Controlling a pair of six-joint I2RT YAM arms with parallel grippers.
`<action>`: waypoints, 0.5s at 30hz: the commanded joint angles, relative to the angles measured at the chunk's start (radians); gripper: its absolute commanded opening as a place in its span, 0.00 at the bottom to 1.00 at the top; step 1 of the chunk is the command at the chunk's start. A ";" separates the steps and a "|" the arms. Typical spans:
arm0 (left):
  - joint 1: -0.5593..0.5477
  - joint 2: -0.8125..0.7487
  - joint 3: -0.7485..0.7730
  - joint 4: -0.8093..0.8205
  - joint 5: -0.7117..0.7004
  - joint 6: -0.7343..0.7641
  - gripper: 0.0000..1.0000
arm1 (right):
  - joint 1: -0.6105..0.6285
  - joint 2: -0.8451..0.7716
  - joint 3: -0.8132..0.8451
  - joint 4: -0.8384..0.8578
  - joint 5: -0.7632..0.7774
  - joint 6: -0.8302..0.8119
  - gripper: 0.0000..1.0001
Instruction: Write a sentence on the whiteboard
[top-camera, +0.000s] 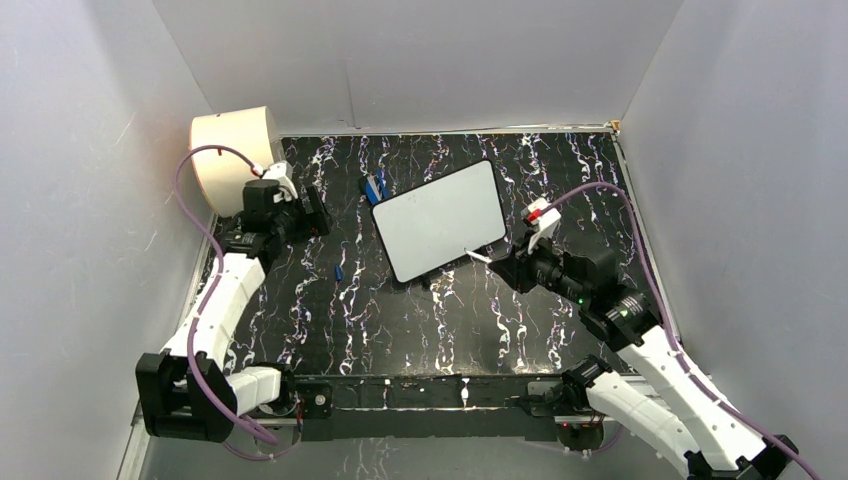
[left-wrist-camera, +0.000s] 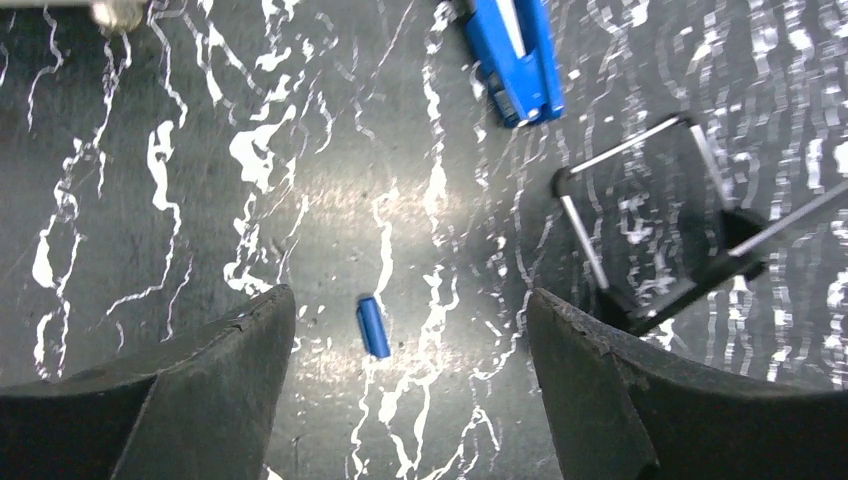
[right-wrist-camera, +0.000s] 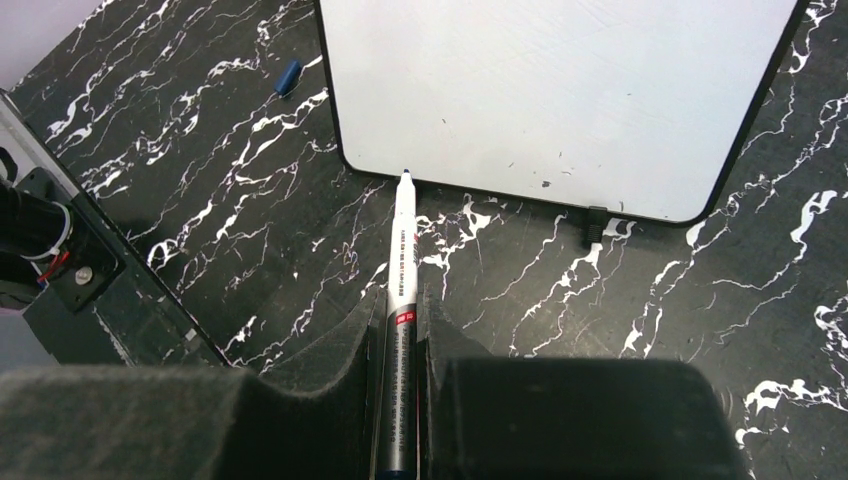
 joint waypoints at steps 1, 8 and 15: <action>0.065 -0.060 -0.002 0.083 0.206 -0.009 0.83 | 0.003 0.041 0.062 0.103 -0.018 0.026 0.00; 0.120 -0.077 -0.018 0.226 0.496 -0.052 0.83 | 0.038 0.083 0.041 0.201 0.006 0.078 0.00; 0.120 -0.046 -0.010 0.289 0.644 -0.080 0.83 | 0.106 0.124 0.049 0.224 0.107 0.089 0.00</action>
